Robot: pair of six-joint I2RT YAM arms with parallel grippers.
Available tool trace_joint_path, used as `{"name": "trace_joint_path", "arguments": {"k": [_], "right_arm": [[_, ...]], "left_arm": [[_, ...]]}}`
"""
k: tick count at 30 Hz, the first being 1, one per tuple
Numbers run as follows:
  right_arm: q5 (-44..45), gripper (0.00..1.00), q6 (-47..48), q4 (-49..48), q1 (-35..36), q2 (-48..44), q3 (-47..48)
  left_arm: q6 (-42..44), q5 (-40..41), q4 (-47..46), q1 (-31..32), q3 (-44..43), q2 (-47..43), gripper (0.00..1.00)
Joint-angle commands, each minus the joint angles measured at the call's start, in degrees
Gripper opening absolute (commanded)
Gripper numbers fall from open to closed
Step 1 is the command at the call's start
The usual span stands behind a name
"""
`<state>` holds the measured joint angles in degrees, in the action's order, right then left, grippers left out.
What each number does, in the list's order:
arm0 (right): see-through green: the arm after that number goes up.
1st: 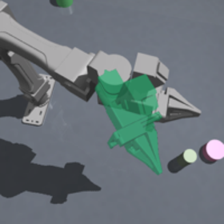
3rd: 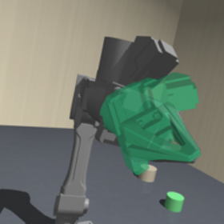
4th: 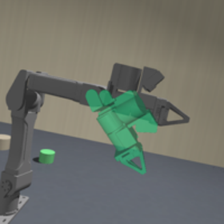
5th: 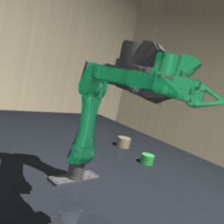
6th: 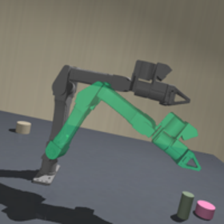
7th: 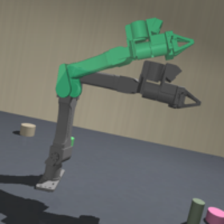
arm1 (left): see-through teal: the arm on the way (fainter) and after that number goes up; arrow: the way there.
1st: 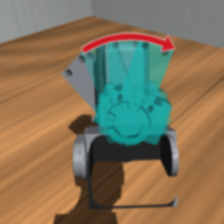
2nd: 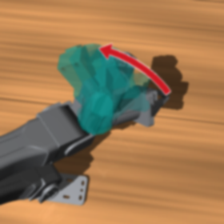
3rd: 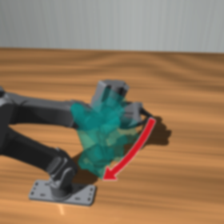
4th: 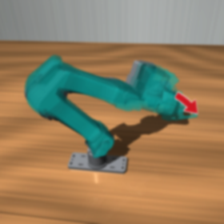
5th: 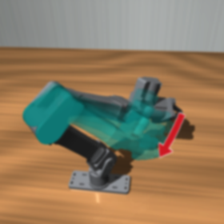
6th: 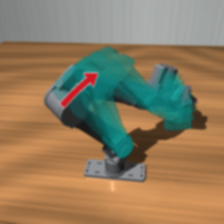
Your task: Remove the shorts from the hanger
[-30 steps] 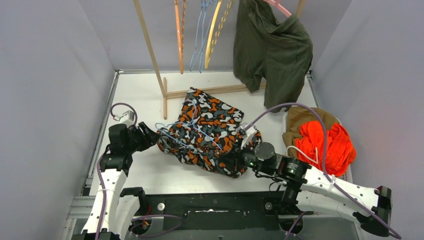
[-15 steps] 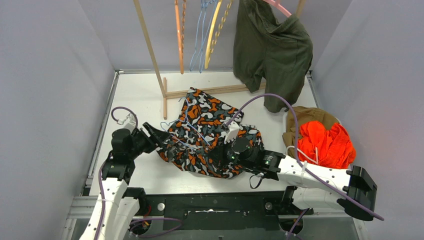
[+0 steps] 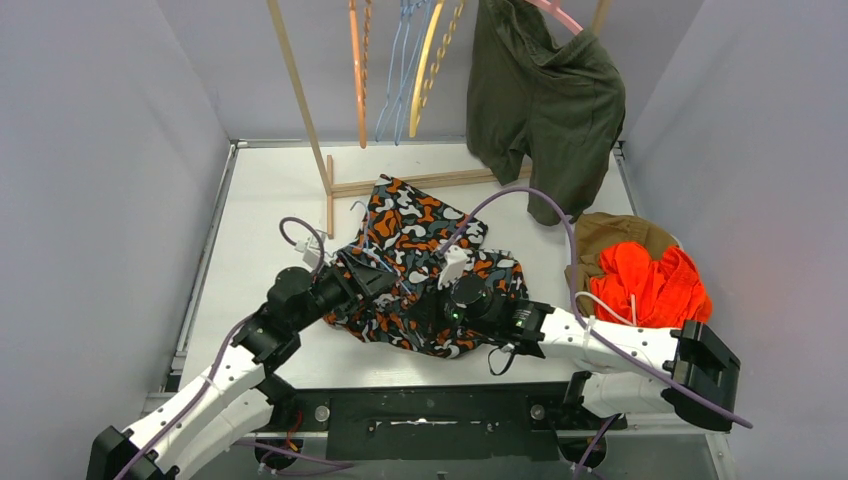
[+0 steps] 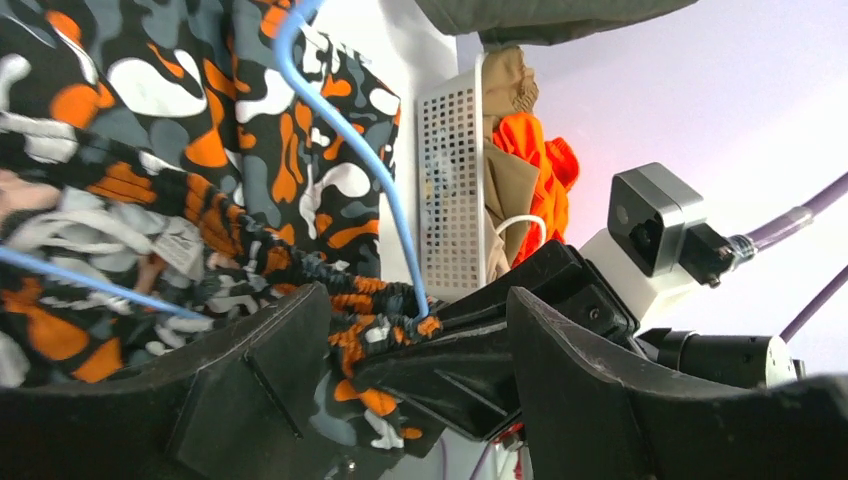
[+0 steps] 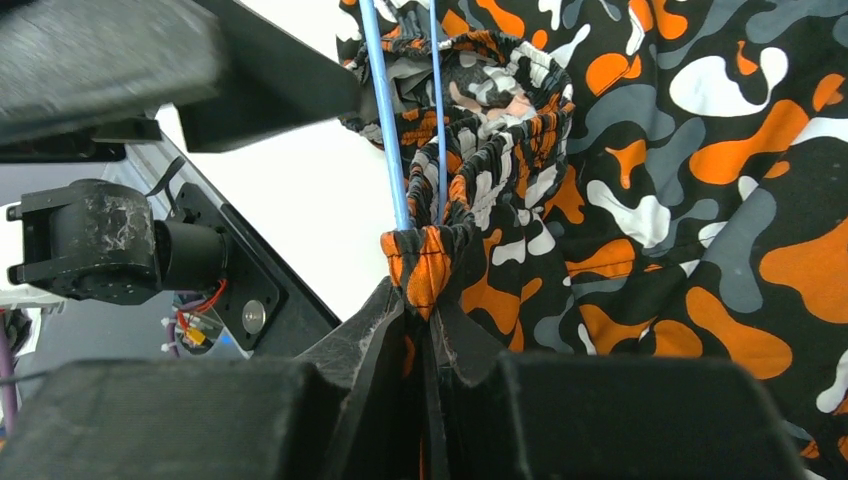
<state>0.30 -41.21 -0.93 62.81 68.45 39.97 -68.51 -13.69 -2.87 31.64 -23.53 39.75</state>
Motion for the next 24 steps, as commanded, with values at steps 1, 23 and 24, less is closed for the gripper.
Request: {"name": "trace_joint_path", "arguments": {"k": [1, 23, 24], "right_arm": [[-2.39, 0.00, 1.48, -6.48, 1.05, 0.49, 2.75], [-6.06, 0.14, -2.12, -0.41, 2.01, -6.38, -5.41], [-5.94, 0.11, -2.32, -0.10, 2.05, -6.47, -5.90]], "left_arm": [[-3.62, 8.97, -8.96, 5.65, -1.21, 3.45, 0.64], [12.61, 37.75, 27.30, 5.99, -19.41, -10.78, 0.00], [13.03, 38.41, 28.47, 6.04, -20.10, -10.97, 0.00]]}}
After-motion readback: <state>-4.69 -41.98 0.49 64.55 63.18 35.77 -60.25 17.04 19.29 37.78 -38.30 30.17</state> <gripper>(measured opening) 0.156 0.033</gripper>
